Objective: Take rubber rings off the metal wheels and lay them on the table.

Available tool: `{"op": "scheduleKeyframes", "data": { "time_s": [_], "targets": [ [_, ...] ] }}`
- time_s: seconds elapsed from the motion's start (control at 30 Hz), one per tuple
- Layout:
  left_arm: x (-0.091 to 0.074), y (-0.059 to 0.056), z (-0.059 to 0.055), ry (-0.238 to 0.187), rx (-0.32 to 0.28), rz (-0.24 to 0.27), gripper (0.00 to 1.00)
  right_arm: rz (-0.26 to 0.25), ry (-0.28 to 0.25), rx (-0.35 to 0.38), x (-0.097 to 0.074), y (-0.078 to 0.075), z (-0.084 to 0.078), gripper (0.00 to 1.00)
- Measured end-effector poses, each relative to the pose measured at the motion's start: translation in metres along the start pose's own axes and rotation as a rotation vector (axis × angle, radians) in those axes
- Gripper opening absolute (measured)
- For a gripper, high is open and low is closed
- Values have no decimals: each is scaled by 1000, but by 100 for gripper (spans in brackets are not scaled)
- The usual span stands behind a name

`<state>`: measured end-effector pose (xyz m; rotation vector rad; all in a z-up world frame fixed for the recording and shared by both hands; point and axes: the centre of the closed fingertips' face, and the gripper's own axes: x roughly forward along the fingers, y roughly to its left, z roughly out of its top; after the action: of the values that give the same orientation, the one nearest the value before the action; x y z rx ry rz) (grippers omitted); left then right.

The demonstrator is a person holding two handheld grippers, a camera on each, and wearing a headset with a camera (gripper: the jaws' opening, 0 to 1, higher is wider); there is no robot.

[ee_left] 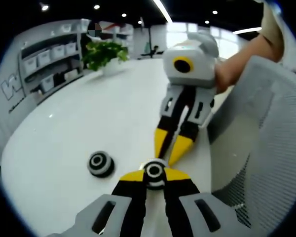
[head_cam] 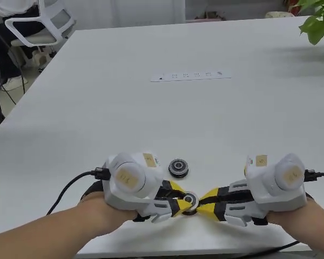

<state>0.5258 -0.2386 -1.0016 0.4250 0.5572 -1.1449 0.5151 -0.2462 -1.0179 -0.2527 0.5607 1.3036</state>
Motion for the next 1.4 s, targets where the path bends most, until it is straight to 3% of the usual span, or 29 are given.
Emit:
{"op": "scheduleKeyframes", "data": {
  "time_s": [0.27, 0.5, 0.8, 0.9, 1.4],
  "targets": [
    [0, 0, 0, 4, 12, 3, 13, -5, -15, 67, -3, -2, -2, 0],
    [0, 0, 0, 3, 11, 3, 13, -2, -49, 197, -5, -3, 0, 0],
    [1, 0, 0, 2, 13, 3, 13, 7, -106, 448, -8, -5, 1, 0],
    [0, -1, 0, 2, 11, 4, 13, 12, -169, 569, -10, -10, 7, 0],
    [1, -1, 1, 11, 9, 22, 12, 14, -200, 593, -11, -10, 11, 0]
  ]
}}
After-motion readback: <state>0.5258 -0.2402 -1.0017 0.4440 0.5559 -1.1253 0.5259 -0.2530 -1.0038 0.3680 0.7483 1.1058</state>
